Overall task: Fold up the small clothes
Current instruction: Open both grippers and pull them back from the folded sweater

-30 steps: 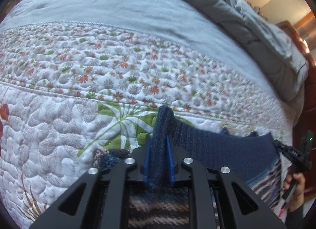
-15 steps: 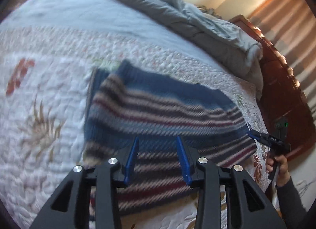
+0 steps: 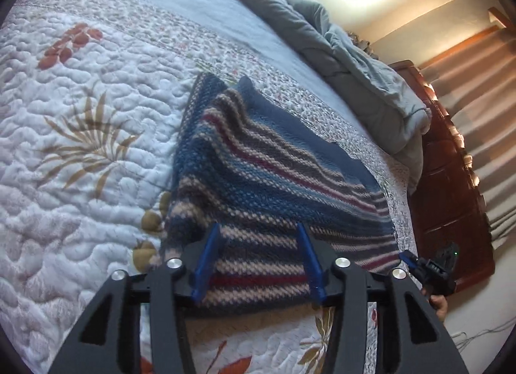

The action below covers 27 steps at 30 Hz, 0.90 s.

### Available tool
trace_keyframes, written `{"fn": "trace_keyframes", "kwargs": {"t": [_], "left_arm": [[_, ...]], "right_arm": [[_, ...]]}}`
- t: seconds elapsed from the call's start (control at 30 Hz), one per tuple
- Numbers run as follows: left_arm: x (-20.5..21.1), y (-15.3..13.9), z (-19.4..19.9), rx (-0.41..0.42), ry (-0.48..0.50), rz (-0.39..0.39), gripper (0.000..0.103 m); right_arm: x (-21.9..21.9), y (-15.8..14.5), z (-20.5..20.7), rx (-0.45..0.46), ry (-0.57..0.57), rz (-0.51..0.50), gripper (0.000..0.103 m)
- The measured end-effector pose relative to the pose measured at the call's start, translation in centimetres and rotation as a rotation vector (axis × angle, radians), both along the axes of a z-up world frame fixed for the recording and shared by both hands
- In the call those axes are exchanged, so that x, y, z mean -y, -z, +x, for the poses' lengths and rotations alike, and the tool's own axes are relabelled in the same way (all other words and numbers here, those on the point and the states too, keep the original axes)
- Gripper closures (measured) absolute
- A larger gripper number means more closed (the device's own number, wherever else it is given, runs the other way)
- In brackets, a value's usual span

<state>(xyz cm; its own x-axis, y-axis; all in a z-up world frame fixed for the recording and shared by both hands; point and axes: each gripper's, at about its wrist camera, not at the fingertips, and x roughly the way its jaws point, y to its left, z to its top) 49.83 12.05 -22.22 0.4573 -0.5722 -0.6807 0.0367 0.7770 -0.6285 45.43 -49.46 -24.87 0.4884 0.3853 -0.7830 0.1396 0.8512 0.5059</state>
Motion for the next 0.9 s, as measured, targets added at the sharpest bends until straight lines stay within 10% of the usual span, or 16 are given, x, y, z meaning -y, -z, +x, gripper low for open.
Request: {"fn": "trace_keyframes", "kwargs": {"t": [0.27, 0.6, 0.9], "left_arm": [[-1.0, 2.0, -1.6, -0.067, -0.002, -0.047, 0.049], [-2.4, -1.3, -4.6, -0.031, 0.059, -0.066, 0.019], [-5.5, -2.3, -3.4, -0.049, 0.047, -0.028, 0.009]], "right_arm": [[-0.9, 1.6, -1.4, -0.035, 0.051, 0.006, 0.072], [-13.3, -0.8, -3.8, 0.023, -0.132, 0.068, 0.054], [-25.9, -1.9, -4.3, 0.072, -0.274, -0.245, 0.013]]}}
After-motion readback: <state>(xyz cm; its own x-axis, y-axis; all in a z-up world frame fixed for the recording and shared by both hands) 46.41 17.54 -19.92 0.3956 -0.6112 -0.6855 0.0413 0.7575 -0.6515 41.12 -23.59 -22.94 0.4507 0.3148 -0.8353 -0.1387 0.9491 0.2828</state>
